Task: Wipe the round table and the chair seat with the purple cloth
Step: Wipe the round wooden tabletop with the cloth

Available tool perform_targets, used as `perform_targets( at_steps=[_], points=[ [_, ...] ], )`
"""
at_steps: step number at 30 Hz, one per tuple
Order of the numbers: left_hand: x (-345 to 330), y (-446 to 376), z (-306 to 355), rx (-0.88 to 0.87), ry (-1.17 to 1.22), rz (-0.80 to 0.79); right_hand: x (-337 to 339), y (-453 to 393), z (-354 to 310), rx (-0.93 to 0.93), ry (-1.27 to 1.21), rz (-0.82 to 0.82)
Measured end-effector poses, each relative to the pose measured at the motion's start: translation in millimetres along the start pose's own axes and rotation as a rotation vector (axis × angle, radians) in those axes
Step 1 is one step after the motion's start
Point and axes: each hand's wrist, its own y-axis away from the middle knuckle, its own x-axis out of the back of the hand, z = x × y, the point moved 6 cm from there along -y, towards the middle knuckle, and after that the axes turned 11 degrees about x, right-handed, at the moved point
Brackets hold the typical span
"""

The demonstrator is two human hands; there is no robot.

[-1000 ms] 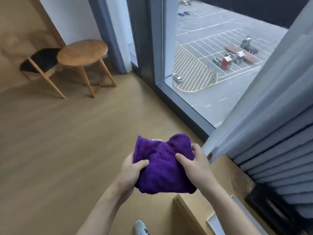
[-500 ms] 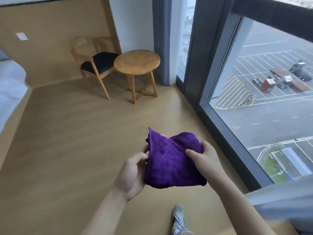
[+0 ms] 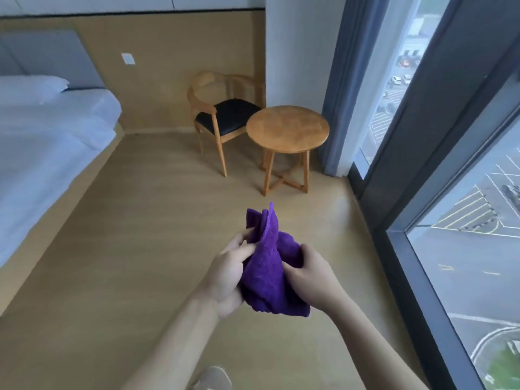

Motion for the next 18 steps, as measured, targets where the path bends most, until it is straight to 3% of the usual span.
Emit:
perform_targets(
  at_steps=[5,8,11,18],
  points=[
    [23,-52,62,-0.043,0.104,0.057,-11,-85,-33,0.122,0.002,0.145],
    [39,-97,97,-0.038,0.164,0.087,-34,-140,-57,0.087,-0.429,-0.042],
    [47,-138,135,-0.025,0.186,0.067,-57,-192,-82,0.045,-0.491,-0.14],
    [58,-240,224,0.053,0.127,-0.009,-65,-319,-99,-0.094,-0.579,0.108]
  ],
)
